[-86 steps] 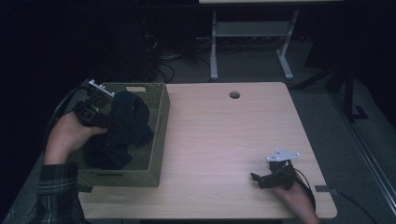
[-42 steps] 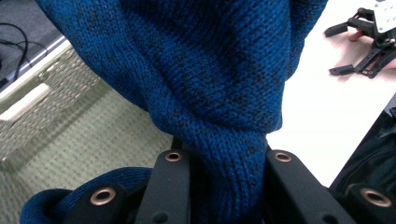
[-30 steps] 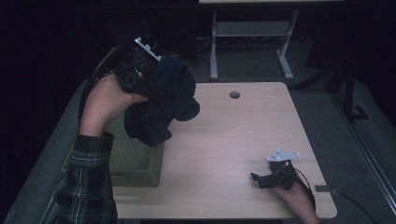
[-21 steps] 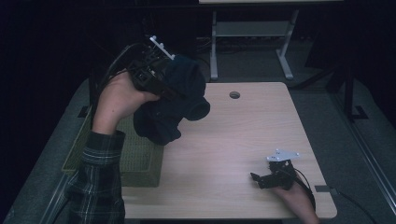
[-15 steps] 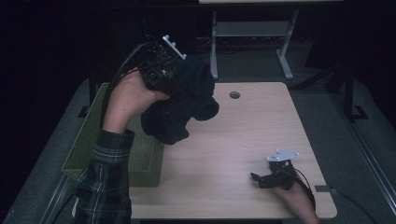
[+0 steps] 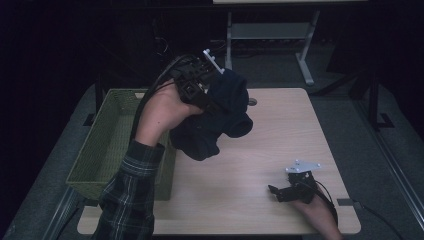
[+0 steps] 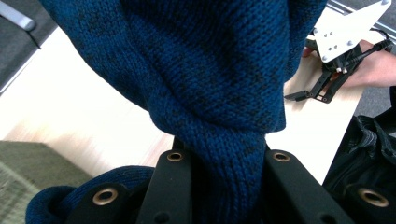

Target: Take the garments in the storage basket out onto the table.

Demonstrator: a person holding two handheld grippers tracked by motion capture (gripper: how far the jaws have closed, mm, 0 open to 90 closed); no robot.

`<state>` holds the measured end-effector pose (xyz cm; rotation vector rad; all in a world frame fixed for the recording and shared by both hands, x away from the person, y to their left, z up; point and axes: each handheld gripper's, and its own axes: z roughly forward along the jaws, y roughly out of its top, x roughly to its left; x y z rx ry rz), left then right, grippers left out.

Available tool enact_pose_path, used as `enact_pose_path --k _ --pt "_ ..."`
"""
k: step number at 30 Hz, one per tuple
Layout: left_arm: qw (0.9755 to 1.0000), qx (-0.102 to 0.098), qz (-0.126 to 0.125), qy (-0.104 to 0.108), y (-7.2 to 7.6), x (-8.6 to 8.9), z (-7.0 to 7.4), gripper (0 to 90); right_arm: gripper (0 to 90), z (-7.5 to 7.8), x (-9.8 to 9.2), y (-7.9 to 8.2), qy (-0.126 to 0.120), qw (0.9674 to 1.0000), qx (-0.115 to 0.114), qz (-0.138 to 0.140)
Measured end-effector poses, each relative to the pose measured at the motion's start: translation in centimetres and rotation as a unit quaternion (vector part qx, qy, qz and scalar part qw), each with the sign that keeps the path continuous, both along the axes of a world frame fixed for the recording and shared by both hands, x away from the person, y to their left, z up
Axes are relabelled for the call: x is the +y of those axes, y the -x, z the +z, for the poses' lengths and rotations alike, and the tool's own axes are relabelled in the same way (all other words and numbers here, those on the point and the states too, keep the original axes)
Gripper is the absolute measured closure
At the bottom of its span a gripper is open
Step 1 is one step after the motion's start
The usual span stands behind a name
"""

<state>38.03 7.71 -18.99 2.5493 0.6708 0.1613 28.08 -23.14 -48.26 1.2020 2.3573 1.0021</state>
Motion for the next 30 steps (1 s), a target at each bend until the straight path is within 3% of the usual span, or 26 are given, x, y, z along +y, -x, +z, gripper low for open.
enact_pose_path --k 5,15,30 --pt "1.0000 0.009 -0.005 -0.001 -0.3 -1.0 -2.0 78.6 2.9 0.0 0.0 0.0 0.000 1.0000 0.000 0.000" --pt "0.9993 0.031 -0.003 0.020 -0.4 -2.5 -5.1 78.6 2.9 0.0 0.0 0.0 0.000 1.0000 0.000 0.000" --pt "0.9969 0.074 -0.025 0.008 -0.3 -5.2 -10.5 78.5 2.9 0.0 0.0 0.0 0.000 1.0000 0.000 0.000"
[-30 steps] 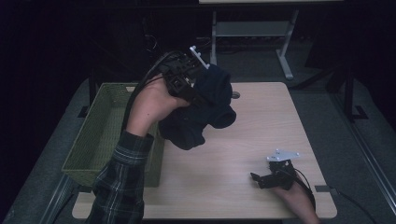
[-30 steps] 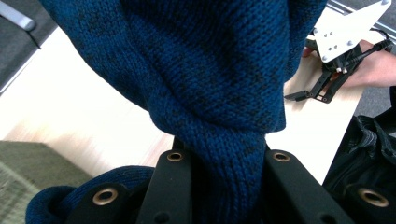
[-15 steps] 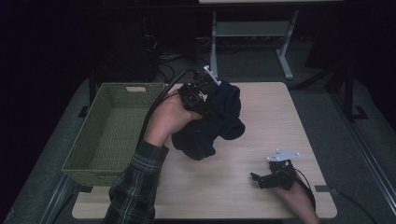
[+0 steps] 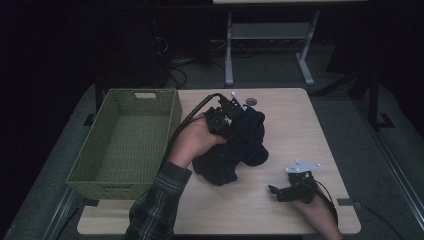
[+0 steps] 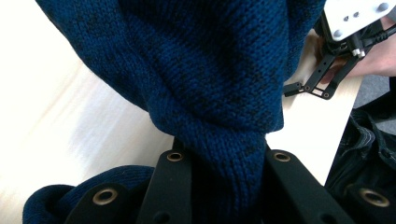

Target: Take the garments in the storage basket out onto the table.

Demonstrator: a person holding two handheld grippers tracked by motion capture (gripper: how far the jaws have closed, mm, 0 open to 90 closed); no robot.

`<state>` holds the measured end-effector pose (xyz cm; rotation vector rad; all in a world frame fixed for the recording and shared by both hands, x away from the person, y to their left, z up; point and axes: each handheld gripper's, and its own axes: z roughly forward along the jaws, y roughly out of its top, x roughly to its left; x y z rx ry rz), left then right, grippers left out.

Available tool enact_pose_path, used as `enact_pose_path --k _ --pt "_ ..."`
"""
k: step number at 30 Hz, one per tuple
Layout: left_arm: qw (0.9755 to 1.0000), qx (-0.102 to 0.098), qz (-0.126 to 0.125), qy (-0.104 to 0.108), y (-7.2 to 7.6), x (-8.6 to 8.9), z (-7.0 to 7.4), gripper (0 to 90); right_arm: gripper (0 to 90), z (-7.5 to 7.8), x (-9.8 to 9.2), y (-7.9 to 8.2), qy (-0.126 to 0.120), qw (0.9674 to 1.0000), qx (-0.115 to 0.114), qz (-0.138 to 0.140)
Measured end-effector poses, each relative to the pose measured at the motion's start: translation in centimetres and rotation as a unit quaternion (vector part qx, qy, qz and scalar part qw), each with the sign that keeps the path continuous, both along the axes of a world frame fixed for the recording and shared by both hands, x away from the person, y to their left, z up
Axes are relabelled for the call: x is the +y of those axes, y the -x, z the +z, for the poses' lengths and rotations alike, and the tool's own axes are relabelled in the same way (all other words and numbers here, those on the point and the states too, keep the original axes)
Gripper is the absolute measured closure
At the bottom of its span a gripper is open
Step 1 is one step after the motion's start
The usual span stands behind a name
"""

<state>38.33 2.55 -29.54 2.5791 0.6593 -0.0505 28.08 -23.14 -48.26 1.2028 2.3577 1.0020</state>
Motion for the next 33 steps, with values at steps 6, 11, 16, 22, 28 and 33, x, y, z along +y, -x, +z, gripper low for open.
enact_pose_path --k 6,11,16,22,28,33 --pt "0.9998 0.015 -0.014 -0.003 0.0 -1.3 -2.0 78.4 2.9 0.0 0.0 0.0 0.000 1.0000 0.000 0.000" --pt "0.9994 0.017 -0.028 -0.009 -0.2 -2.4 -3.4 78.1 2.9 0.0 0.0 0.0 -0.001 1.0000 -0.001 0.000" --pt "0.9988 0.024 -0.039 -0.016 -0.7 -3.2 -5.1 77.8 2.9 0.0 0.0 0.0 0.000 1.0000 0.000 0.000" --pt "0.9988 0.022 -0.043 -0.008 -1.7 -3.9 -6.1 76.7 2.9 0.0 0.0 0.0 0.000 1.0000 0.000 0.000" --pt "0.9988 0.016 -0.042 -0.019 -2.9 -4.4 -7.7 74.0 2.9 0.0 0.0 0.0 0.000 1.0000 0.001 0.000" --pt "0.9990 0.020 -0.036 -0.018 -4.0 -4.4 -9.1 71.9 2.9 0.0 0.0 0.0 0.000 1.0000 0.003 0.000"
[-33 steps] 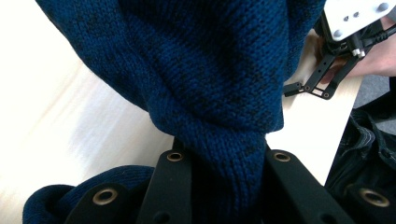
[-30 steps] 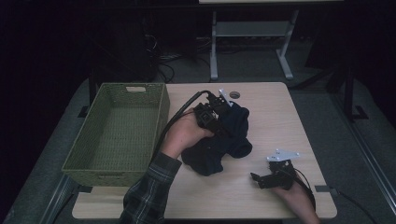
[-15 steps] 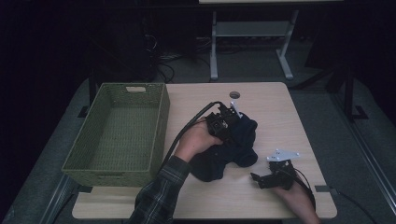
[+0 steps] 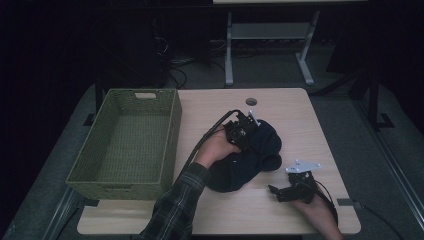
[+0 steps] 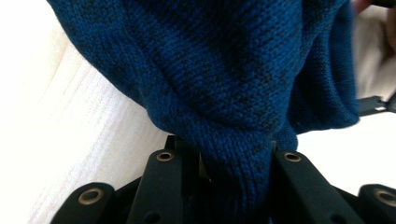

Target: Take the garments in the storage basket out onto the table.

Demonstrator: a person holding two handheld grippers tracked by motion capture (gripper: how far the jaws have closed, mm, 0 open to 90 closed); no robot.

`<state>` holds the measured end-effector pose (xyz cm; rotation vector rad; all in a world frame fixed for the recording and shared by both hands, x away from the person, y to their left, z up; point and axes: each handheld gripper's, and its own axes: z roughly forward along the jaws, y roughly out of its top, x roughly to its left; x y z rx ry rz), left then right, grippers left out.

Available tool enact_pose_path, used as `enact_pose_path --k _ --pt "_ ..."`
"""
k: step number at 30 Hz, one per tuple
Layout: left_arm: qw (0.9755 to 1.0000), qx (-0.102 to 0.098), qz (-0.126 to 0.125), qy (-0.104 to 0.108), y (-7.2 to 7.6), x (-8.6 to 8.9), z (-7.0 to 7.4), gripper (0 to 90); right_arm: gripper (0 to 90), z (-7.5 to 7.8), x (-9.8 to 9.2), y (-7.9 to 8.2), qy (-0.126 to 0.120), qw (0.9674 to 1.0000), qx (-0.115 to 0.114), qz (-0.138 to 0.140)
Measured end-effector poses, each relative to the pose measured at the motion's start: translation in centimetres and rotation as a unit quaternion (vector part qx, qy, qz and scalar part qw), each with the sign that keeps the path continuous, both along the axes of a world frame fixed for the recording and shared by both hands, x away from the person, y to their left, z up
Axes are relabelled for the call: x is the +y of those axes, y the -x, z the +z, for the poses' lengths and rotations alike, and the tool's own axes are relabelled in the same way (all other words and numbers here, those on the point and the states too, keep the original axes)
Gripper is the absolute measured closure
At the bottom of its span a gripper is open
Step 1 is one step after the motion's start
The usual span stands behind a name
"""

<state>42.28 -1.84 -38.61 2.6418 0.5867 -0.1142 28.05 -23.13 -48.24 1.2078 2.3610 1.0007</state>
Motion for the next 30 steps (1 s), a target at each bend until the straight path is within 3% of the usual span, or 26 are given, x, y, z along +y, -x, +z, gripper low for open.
enact_pose_path --k 8,12,17,21,26,30 --pt "0.9999 0.003 0.014 -0.002 -1.5 -0.2 -2.4 66.0 2.9 0.0 0.0 0.0 0.001 1.0000 -0.003 0.001" --pt "0.9996 -0.012 0.025 -0.008 -2.0 -0.3 -3.1 53.8 2.9 0.0 0.0 0.0 -0.001 1.0000 0.000 -0.001" --pt "0.9985 -0.041 0.037 0.003 -2.0 0.2 -2.3 33.9 2.9 0.0 0.0 0.0 0.001 1.0000 -0.002 0.001" --pt "0.9967 -0.061 0.051 0.016 -2.1 1.0 -0.8 27.7 2.9 0.0 0.0 0.0 0.001 1.0000 -0.002 0.000" --pt "0.9954 -0.072 0.056 0.027 -1.5 2.0 1.0 30.4 2.9 0.0 0.0 0.0 0.000 1.0000 -0.001 0.000" --pt "0.9956 -0.062 0.055 0.042 -0.3 2.9 1.7 57.2 2.9 0.0 0.0 0.0 -0.001 1.0000 0.000 -0.001"
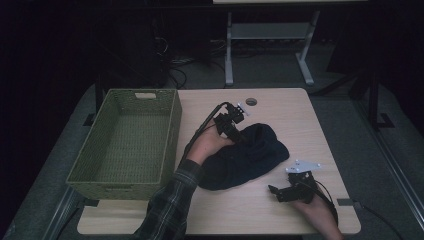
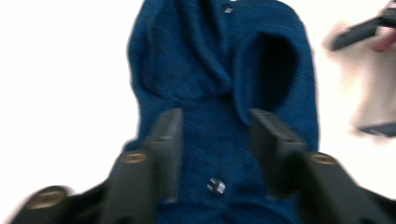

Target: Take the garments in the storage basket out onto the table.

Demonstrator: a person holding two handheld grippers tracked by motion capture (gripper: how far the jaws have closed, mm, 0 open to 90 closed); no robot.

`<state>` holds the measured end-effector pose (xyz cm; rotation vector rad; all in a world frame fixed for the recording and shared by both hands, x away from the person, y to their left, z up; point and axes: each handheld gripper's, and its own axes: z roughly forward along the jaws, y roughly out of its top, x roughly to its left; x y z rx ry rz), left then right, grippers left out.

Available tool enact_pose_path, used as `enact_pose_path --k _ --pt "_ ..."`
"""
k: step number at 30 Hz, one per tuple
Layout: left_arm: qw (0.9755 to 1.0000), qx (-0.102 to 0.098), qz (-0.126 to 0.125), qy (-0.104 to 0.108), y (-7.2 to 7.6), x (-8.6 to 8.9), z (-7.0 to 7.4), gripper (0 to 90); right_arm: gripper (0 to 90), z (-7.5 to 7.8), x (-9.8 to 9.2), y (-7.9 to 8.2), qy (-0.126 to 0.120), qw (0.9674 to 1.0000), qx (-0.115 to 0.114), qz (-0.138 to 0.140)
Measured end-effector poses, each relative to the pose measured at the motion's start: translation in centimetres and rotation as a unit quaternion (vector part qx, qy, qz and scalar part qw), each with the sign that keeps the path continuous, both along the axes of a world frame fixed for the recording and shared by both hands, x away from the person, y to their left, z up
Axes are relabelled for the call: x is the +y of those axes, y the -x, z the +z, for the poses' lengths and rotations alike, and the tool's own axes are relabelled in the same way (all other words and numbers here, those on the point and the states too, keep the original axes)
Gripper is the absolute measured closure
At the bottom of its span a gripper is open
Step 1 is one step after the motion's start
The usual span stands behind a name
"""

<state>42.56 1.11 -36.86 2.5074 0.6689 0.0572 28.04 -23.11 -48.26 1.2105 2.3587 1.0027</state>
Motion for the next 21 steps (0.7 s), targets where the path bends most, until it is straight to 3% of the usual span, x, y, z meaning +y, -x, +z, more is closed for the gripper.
enact_pose_path --k 8,13,17,21 --pt "0.9998 0.019 -0.003 -0.007 2.9 2.5 -0.9 88.6 2.9 0.0 0.0 0.0 0.002 1.0000 -0.001 0.001" --pt "0.9999 0.008 0.008 -0.006 4.6 4.5 -1.7 89.4 2.8 0.0 0.0 0.0 0.002 1.0000 -0.001 -0.001" --pt "0.9998 0.004 0.016 -0.008 5.2 5.4 -1.9 89.4 3.3 0.0 0.0 0.0 0.002 1.0000 -0.001 -0.001" --pt "0.9997 0.001 0.022 -0.013 5.7 6.2 -1.7 89.8 19.2 0.5 0.1 0.2 0.003 0.9999 0.000 0.009"
